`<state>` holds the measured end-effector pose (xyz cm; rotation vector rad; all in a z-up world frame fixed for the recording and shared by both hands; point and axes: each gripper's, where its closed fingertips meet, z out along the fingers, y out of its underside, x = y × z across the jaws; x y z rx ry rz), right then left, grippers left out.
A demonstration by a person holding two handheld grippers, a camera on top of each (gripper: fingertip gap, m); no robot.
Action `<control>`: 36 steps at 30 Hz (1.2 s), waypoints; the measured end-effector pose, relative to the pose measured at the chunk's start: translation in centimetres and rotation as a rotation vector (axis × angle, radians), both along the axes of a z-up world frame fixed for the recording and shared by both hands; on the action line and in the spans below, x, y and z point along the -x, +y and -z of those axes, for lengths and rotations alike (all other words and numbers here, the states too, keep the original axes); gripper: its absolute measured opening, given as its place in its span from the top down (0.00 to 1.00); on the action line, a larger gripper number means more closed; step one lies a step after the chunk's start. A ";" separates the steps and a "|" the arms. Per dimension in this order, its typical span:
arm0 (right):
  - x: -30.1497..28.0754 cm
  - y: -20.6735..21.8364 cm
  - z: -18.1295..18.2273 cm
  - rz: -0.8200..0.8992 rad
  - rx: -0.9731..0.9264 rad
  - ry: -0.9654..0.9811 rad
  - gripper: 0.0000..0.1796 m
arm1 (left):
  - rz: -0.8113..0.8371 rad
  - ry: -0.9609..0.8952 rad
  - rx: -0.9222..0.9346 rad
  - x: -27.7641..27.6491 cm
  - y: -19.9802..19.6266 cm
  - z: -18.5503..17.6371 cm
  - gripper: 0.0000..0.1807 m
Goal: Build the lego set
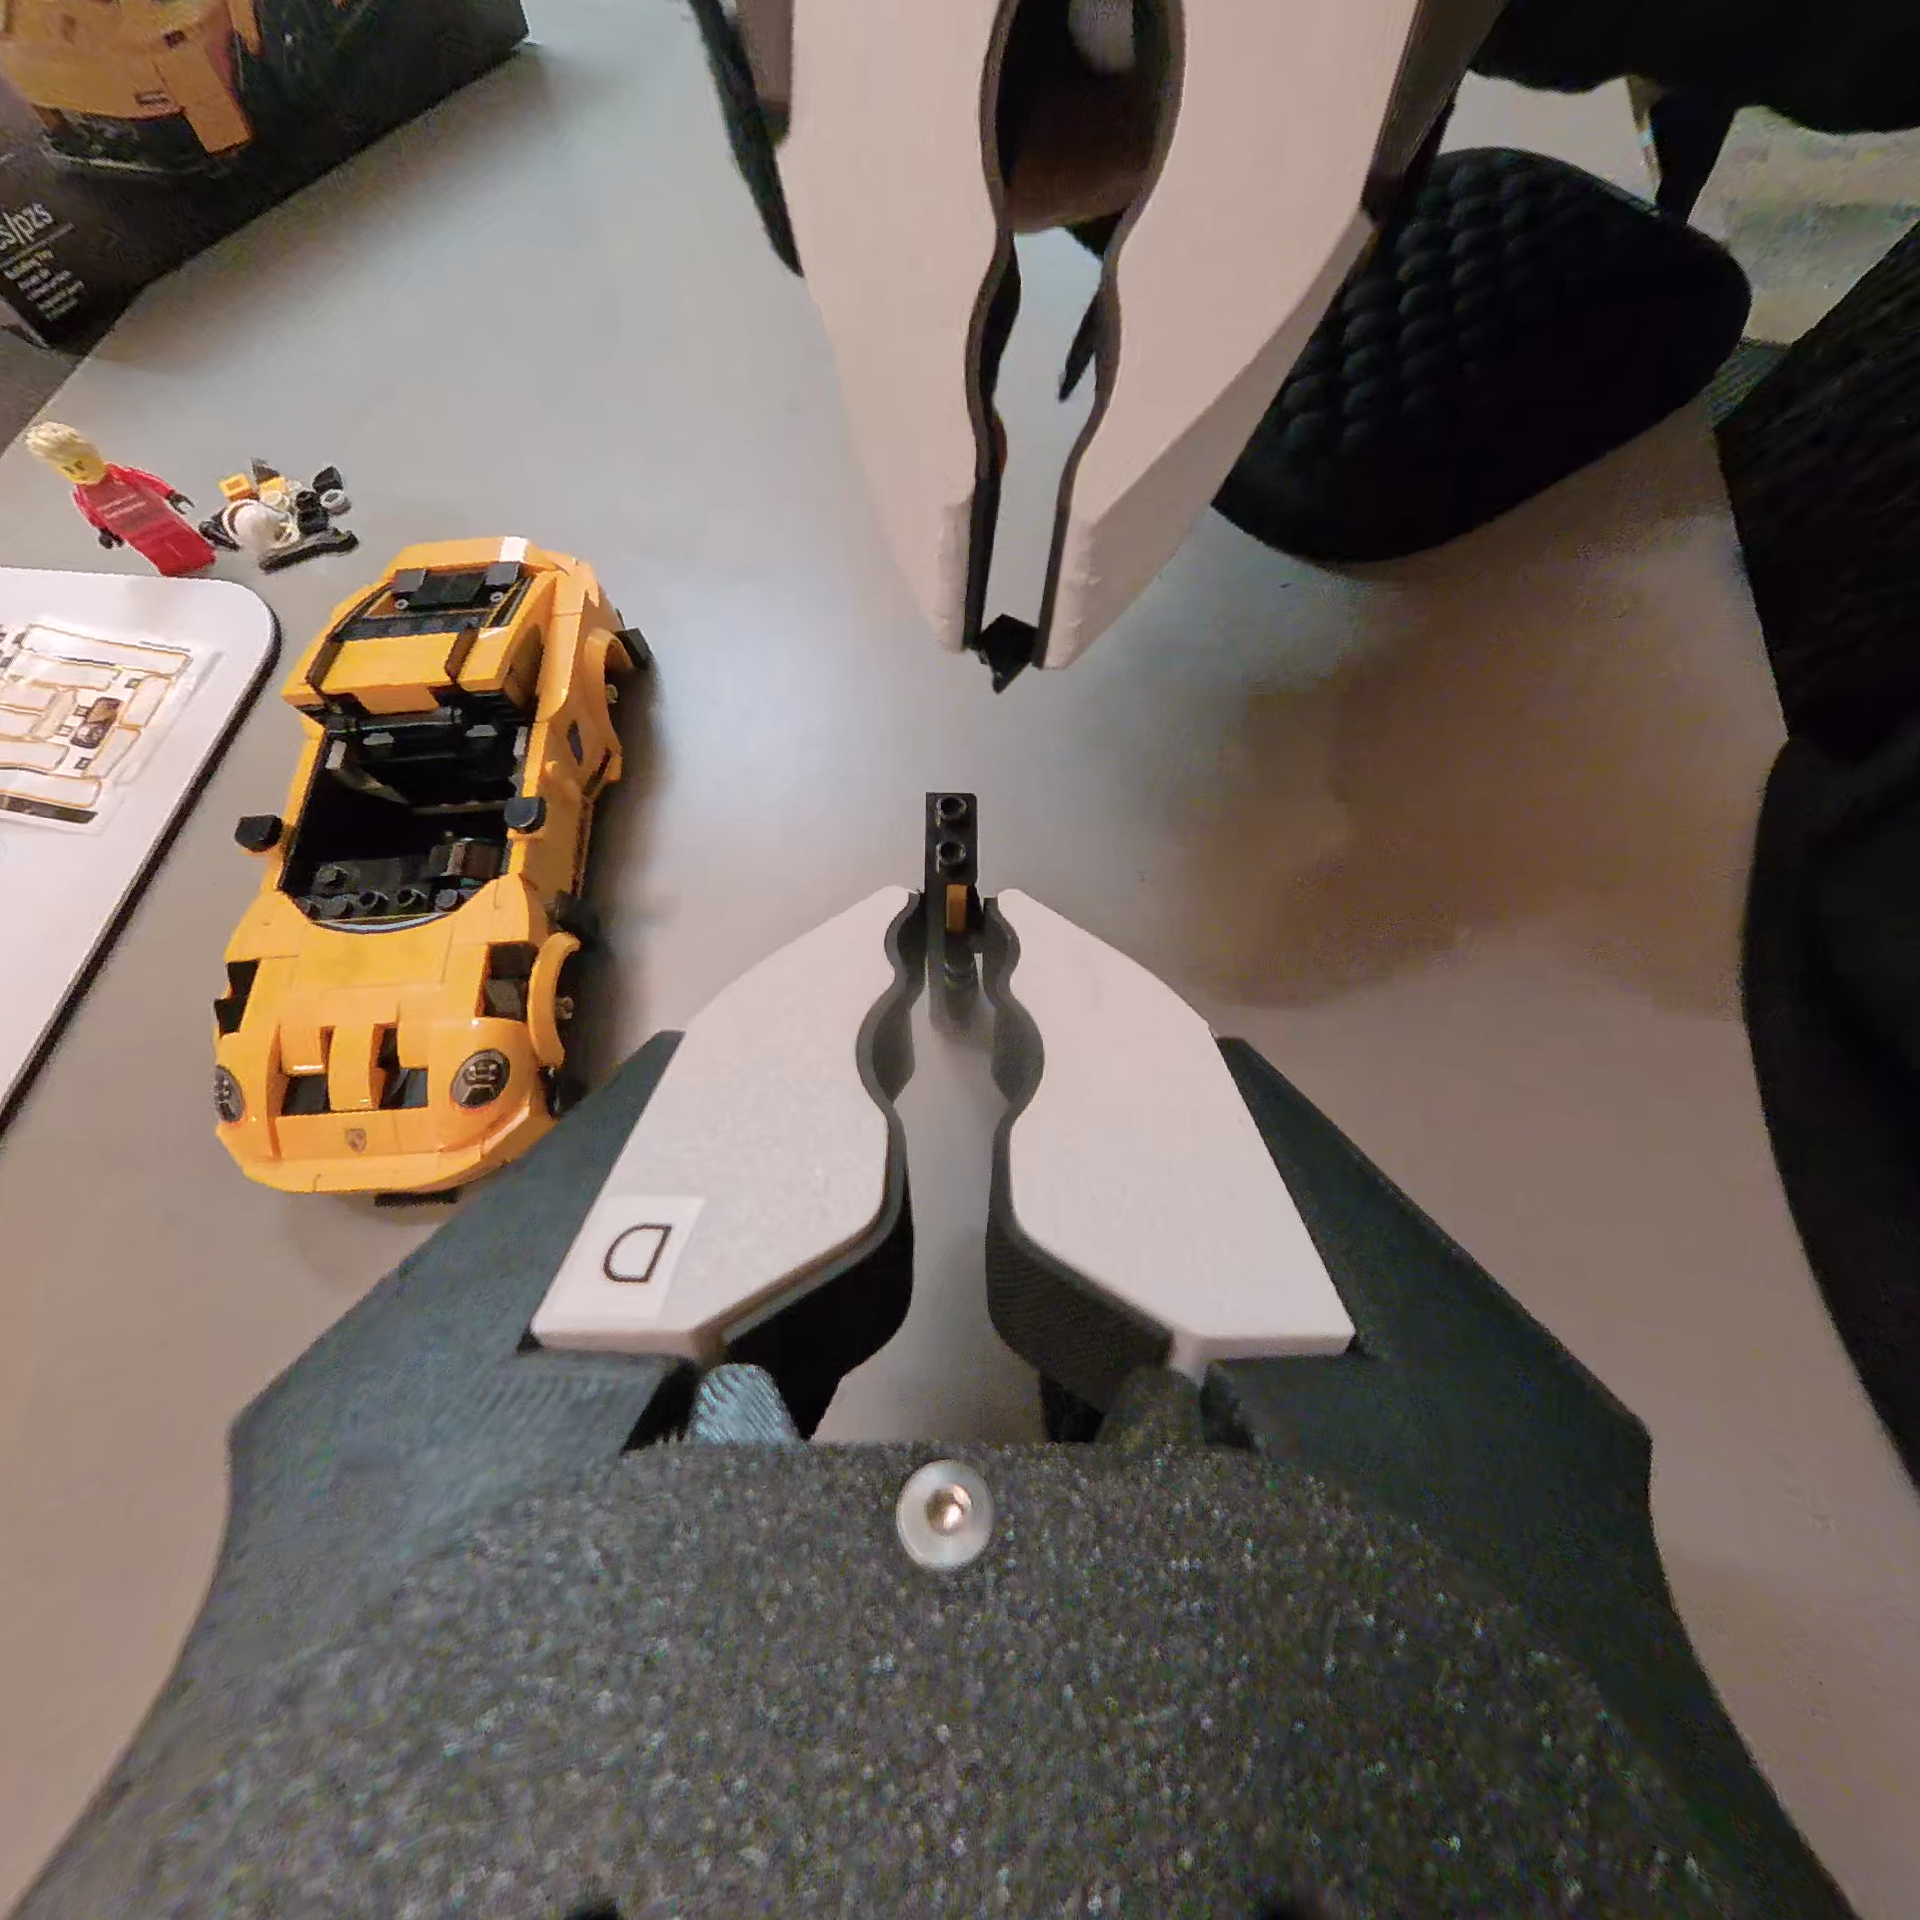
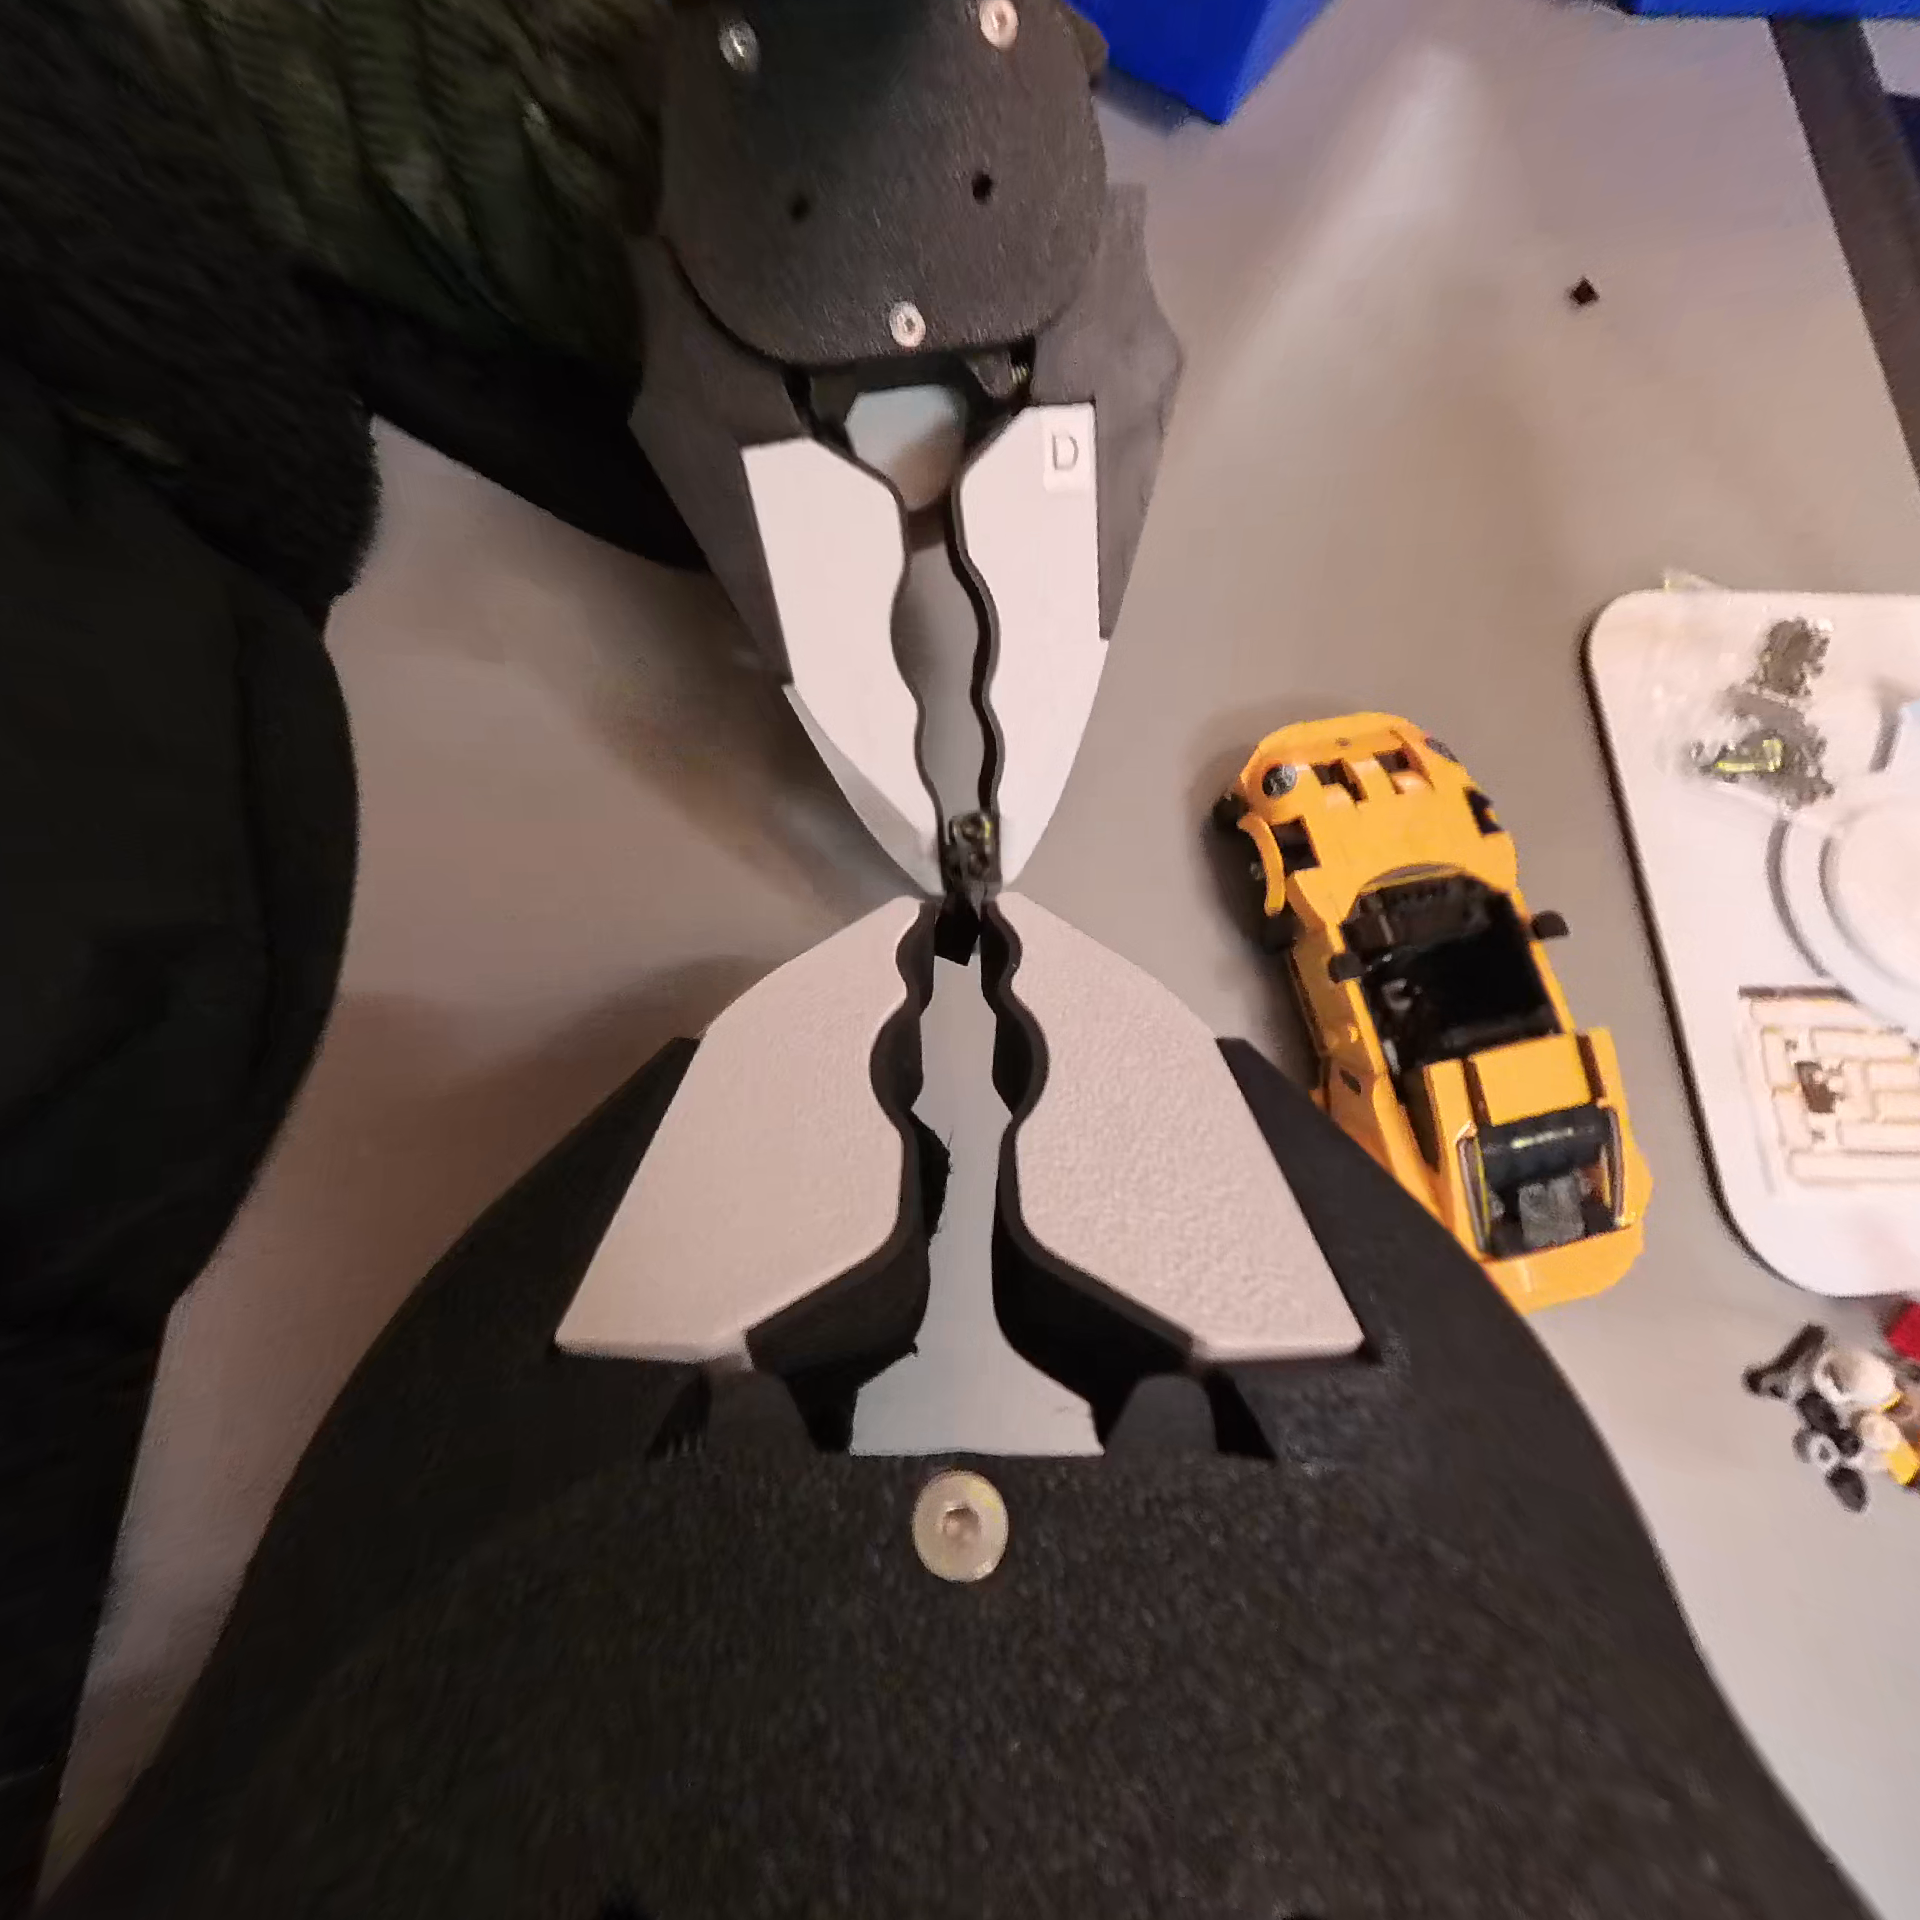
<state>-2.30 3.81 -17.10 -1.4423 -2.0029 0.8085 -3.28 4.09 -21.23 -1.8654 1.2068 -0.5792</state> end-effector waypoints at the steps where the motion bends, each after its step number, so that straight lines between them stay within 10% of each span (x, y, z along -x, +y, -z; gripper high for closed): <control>1: 0.3 -0.1 -0.1 -0.016 -0.008 -0.005 0.96 | 0.005 0.003 -0.005 -0.1 -0.1 0.0 0.95; 36: 0.9 -1.7 1.8 -0.305 -0.059 -0.275 0.94 | 0.127 -0.078 0.081 -1.1 -1.8 0.0 0.95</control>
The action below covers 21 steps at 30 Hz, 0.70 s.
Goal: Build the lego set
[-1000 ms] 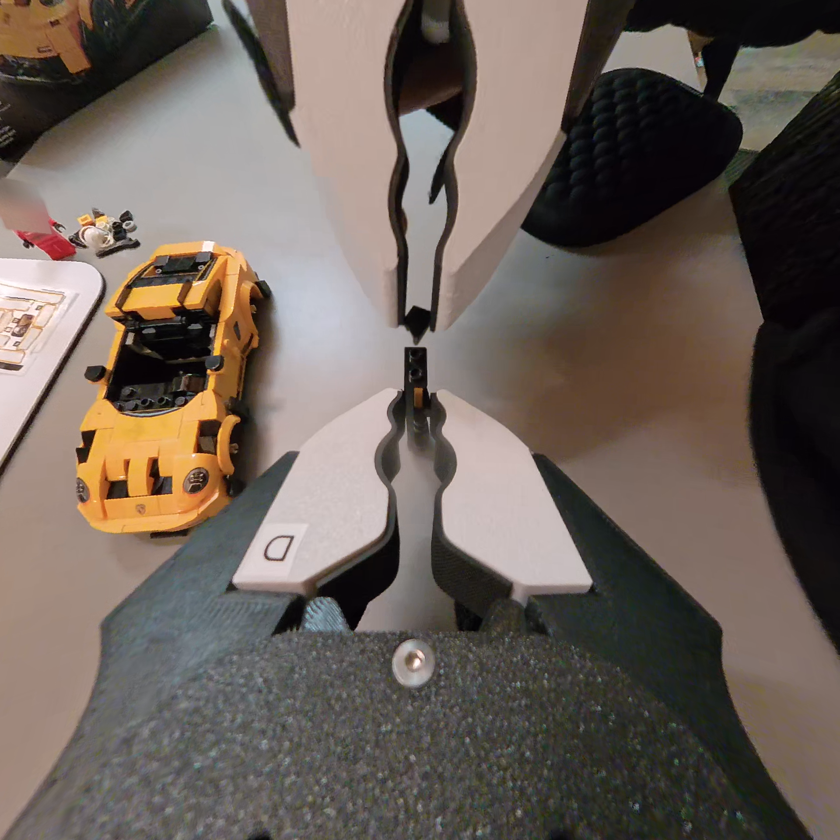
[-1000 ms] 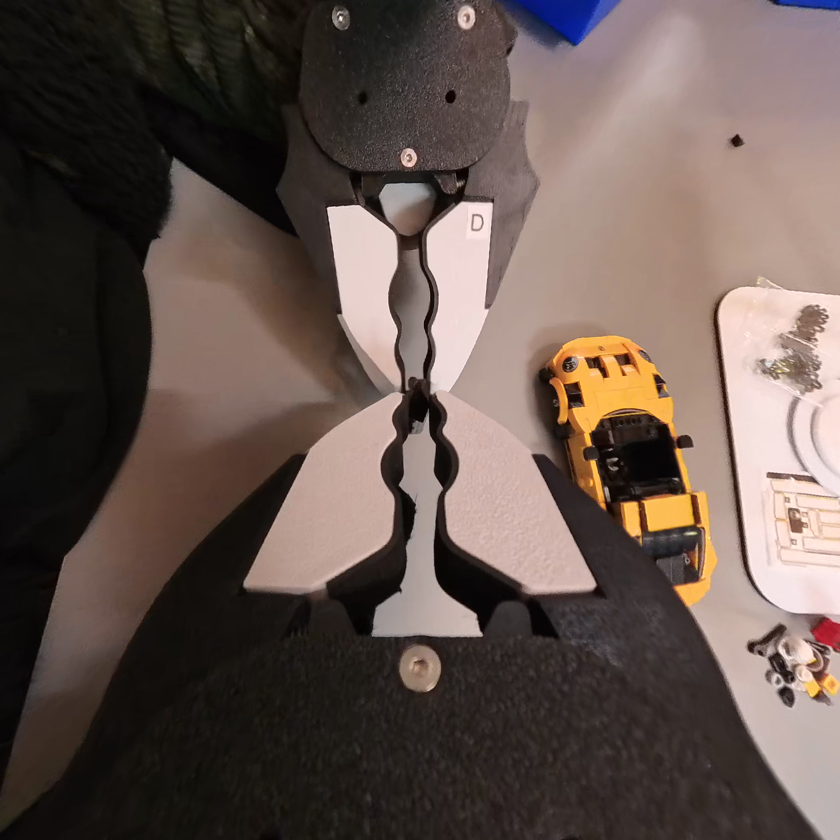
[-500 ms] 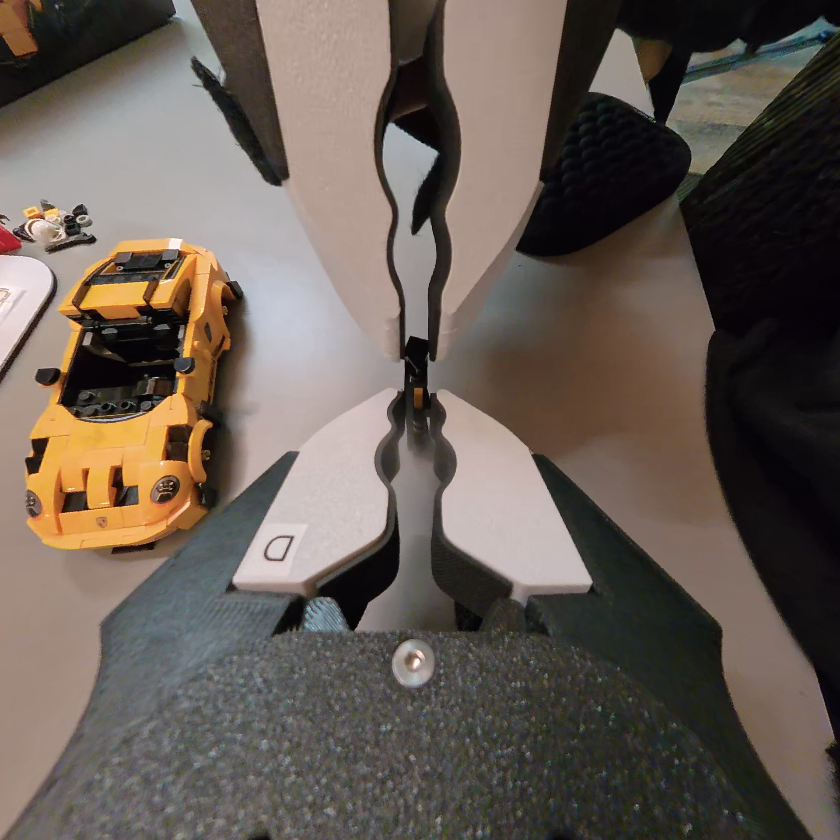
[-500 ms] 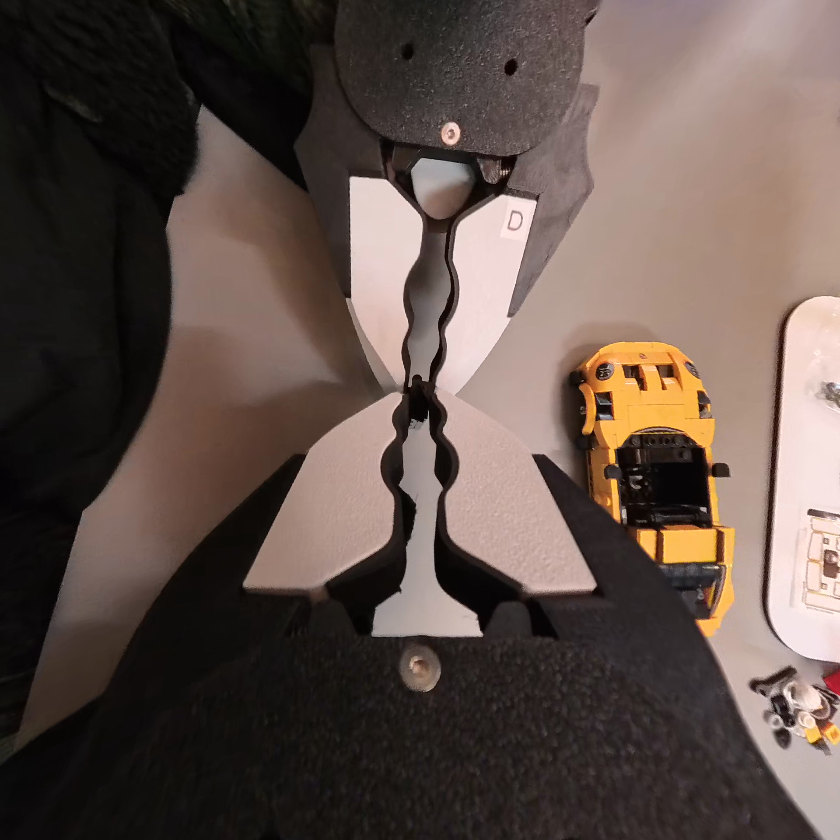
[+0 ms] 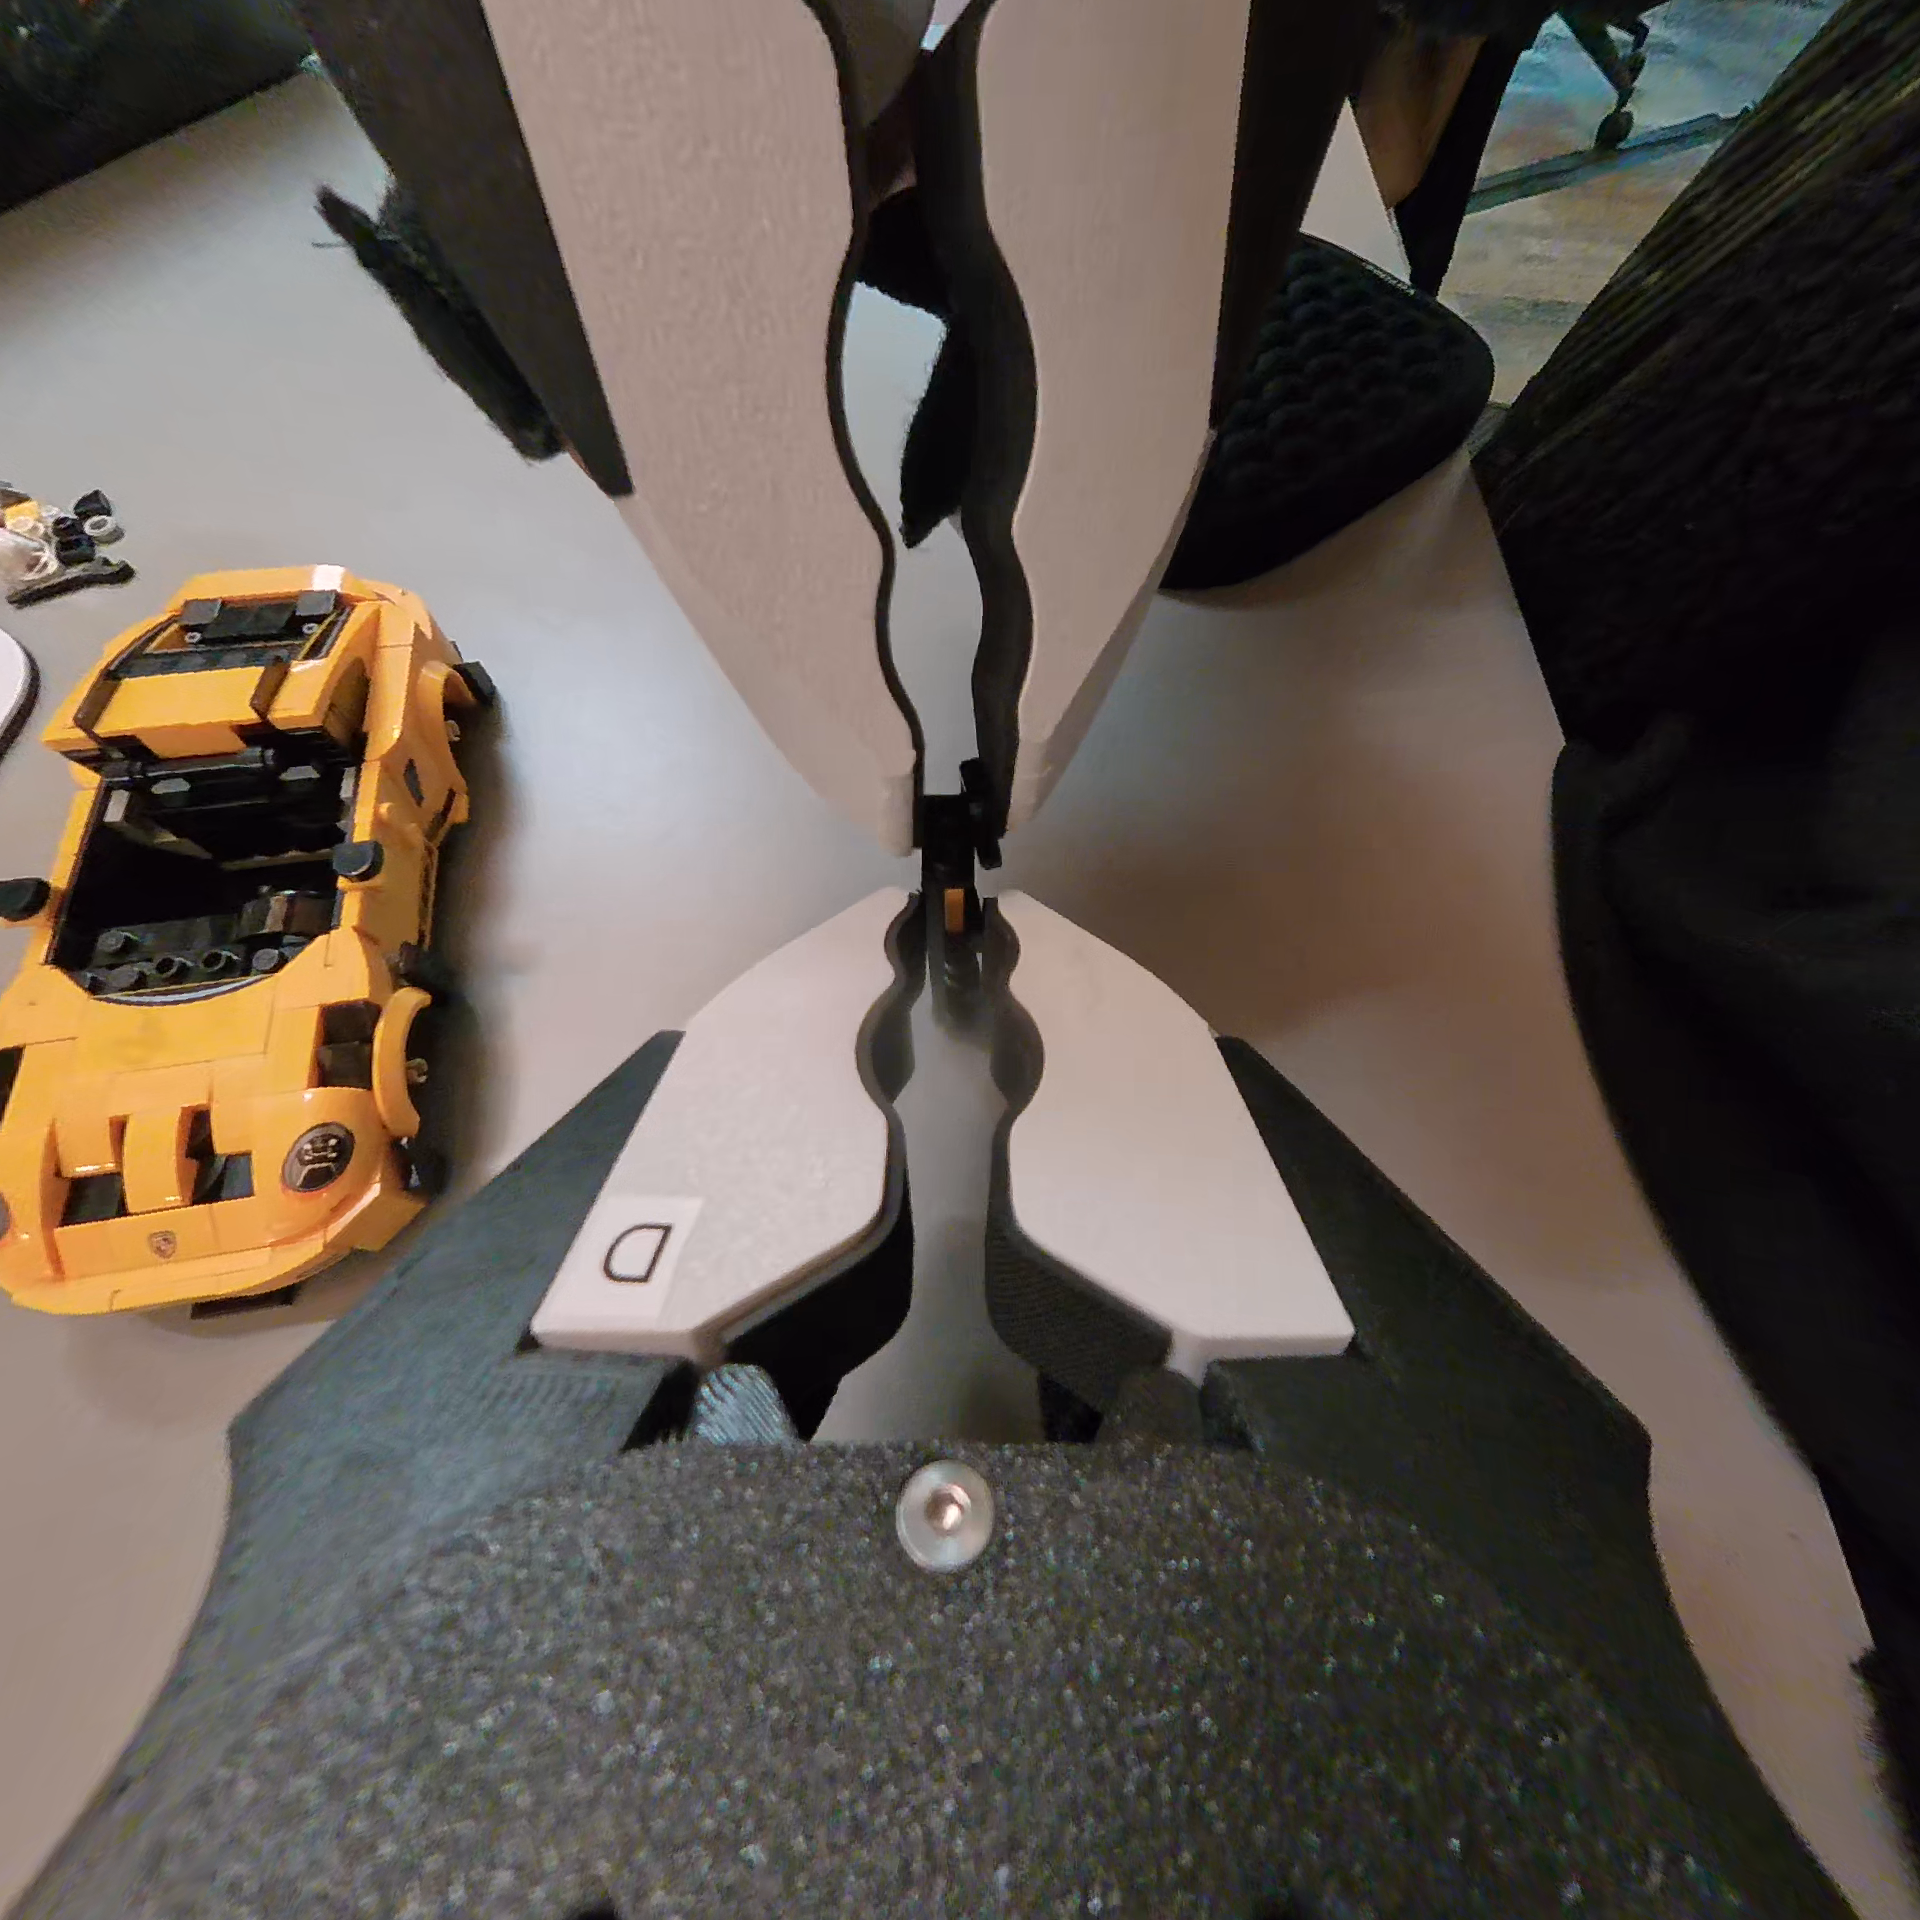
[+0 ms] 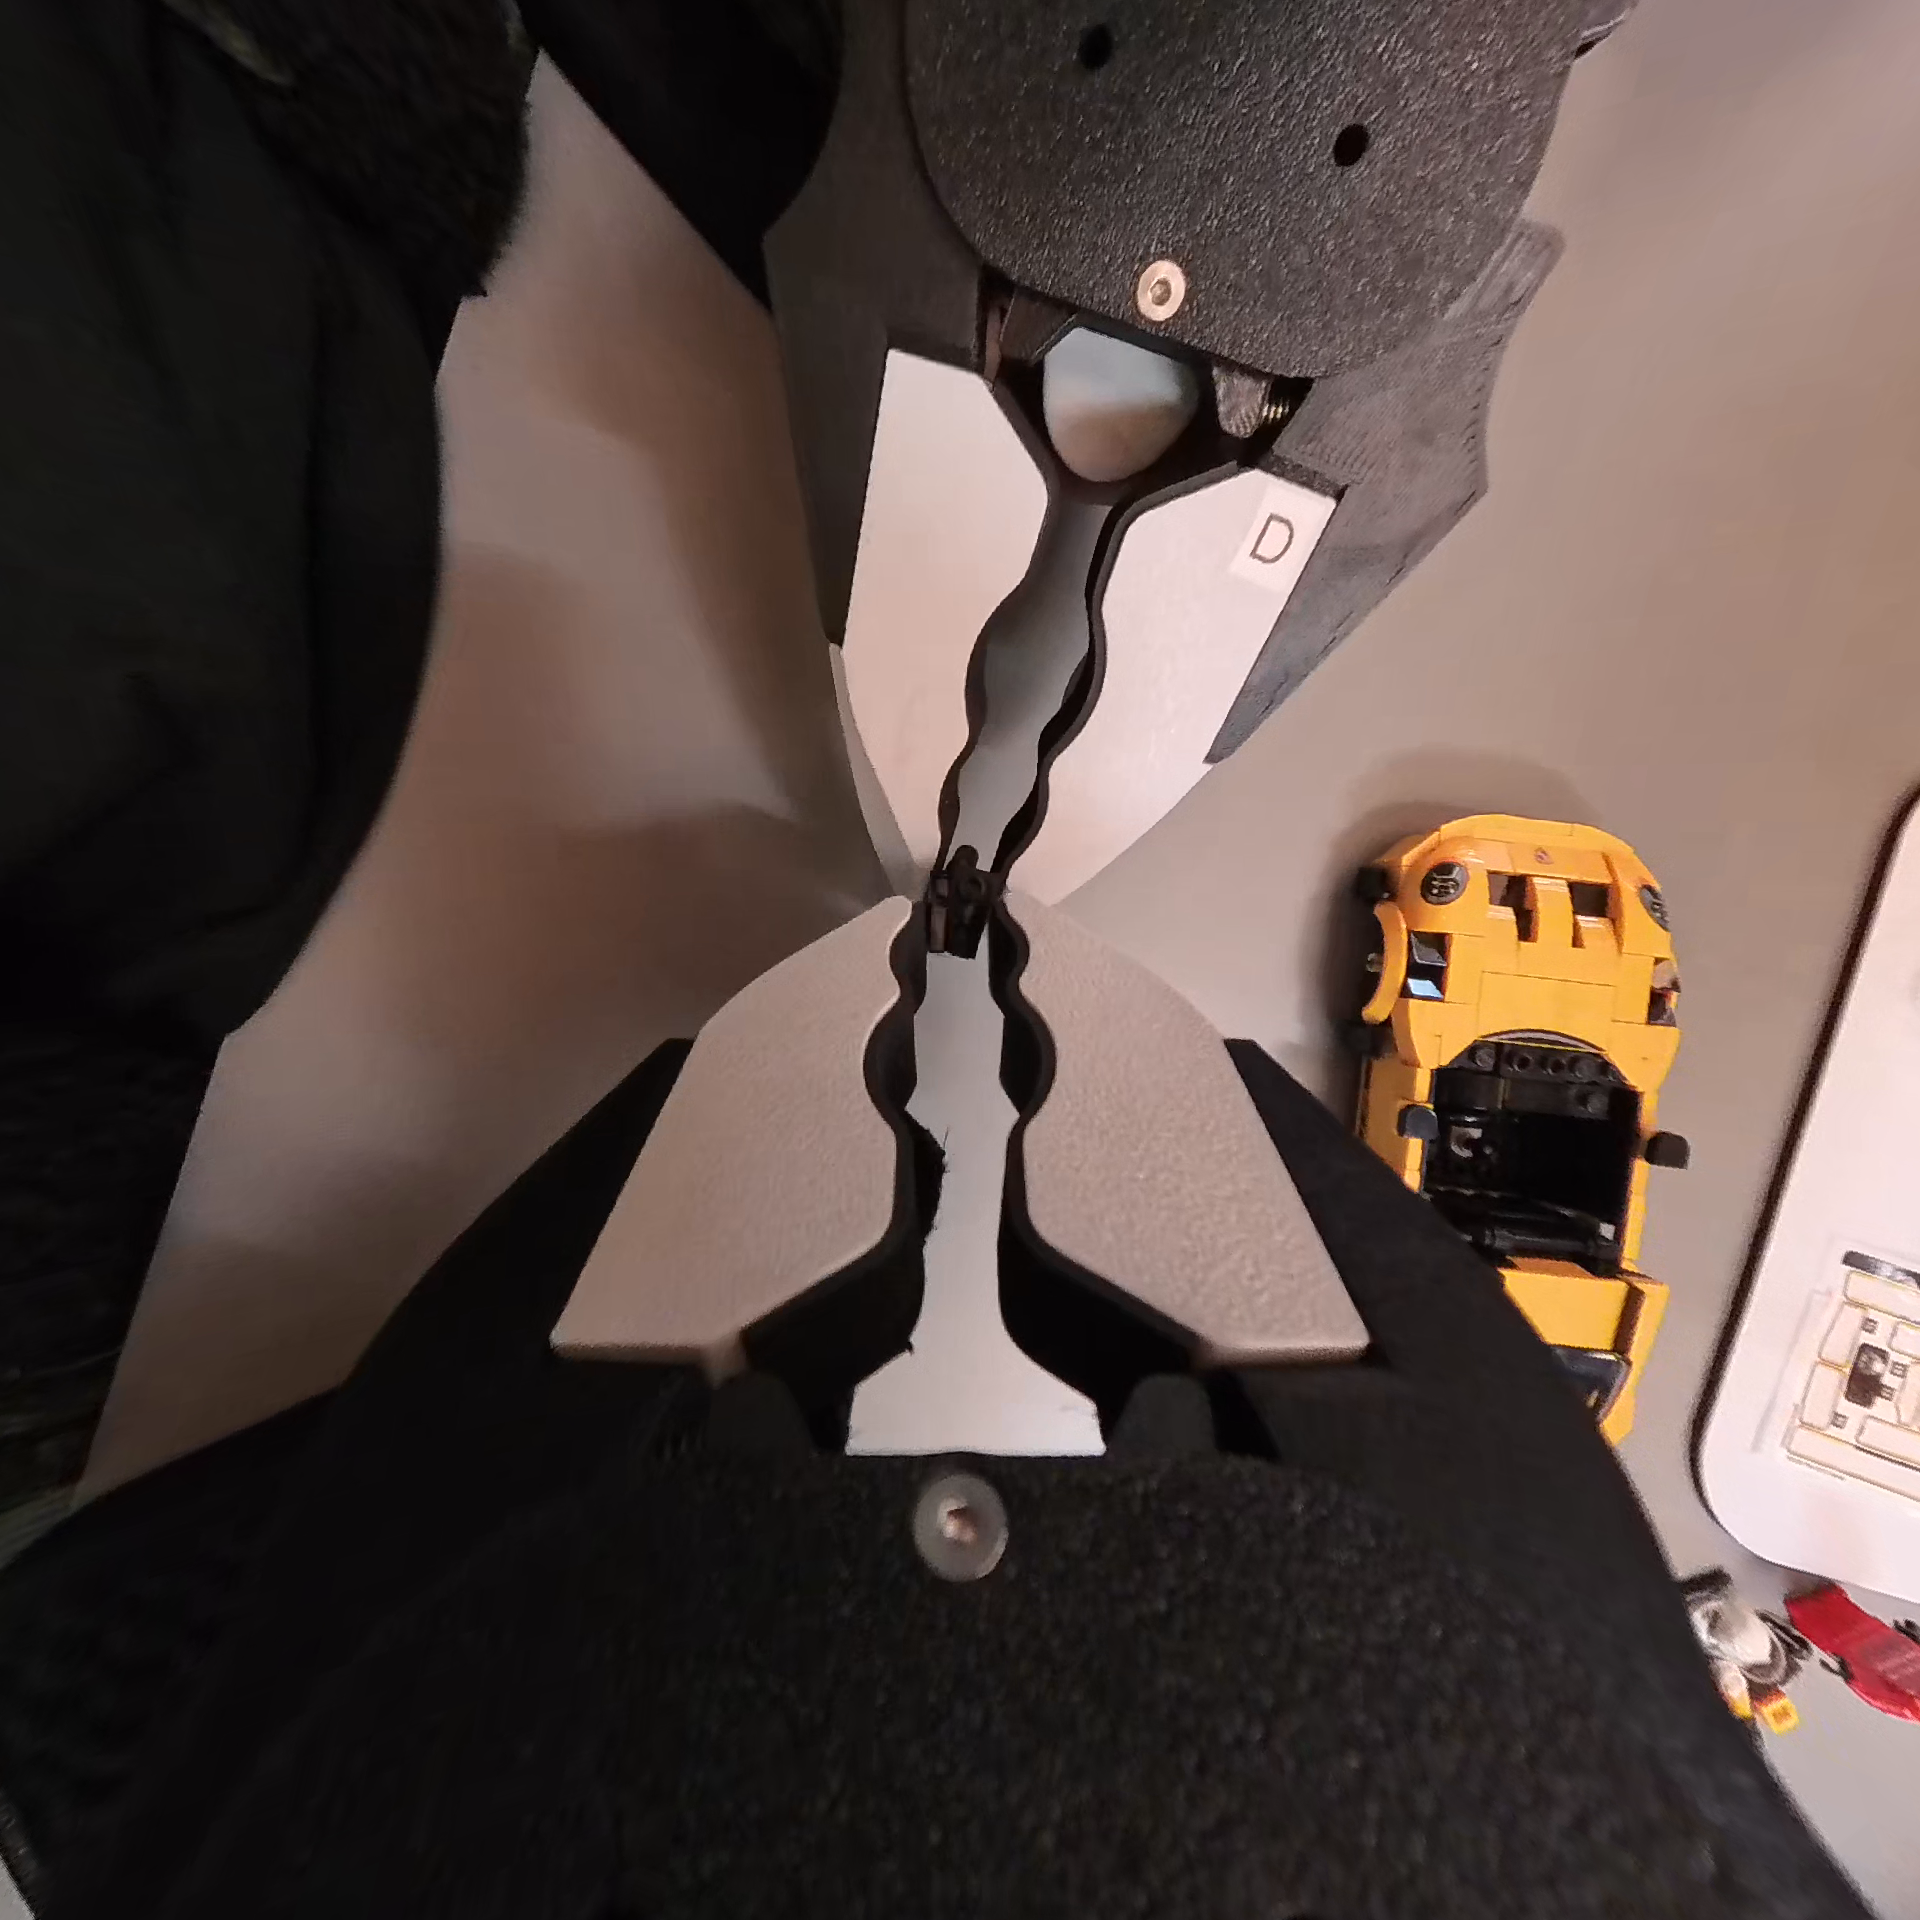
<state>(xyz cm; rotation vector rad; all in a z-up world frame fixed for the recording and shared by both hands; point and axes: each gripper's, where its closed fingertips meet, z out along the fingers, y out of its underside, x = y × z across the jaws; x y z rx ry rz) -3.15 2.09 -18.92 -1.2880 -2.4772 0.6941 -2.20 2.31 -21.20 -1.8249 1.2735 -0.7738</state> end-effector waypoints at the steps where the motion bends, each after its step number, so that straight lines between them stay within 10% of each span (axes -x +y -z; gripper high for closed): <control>1: 0.0 0.0 0.0 0.001 0.007 0.002 0.94 | 0.000 0.000 0.000 0.0 0.0 0.0 0.95; 21: -0.1 -0.1 -0.3 0.070 0.091 -0.005 0.95 | -0.002 0.001 -0.002 -0.1 -0.2 0.0 0.95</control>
